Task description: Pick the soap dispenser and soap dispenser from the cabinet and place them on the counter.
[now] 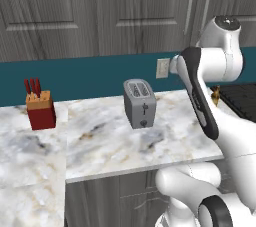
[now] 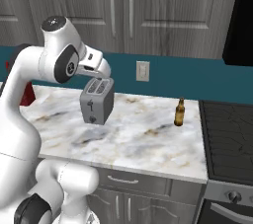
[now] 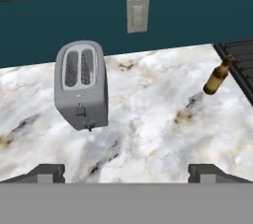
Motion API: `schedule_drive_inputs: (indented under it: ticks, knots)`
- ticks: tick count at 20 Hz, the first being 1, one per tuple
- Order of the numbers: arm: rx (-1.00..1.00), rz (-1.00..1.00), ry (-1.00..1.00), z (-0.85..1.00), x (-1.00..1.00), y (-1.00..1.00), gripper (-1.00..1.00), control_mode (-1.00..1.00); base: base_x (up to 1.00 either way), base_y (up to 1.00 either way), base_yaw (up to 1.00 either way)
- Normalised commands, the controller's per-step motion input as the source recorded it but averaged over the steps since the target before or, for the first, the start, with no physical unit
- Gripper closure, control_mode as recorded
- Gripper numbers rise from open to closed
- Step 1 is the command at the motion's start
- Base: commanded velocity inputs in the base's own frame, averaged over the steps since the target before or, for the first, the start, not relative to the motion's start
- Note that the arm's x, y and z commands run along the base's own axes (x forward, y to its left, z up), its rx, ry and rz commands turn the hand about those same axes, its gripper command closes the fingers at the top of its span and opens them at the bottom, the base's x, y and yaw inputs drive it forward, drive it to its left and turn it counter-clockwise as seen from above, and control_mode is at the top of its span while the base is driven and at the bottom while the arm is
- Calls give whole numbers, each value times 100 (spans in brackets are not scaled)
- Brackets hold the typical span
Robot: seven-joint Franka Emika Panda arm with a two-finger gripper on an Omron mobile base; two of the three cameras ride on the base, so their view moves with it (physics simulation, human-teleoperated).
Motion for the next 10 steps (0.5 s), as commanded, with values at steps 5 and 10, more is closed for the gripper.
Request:
schedule_drive_inputs:
  ticks: [5, 10]
  knots:
    - [-3, 0, -7, 37, -1, -3, -100, -100, 0, 0, 0]
    - [-3, 1, -8, 36, 0, -5, -100, -100, 0, 0, 0]
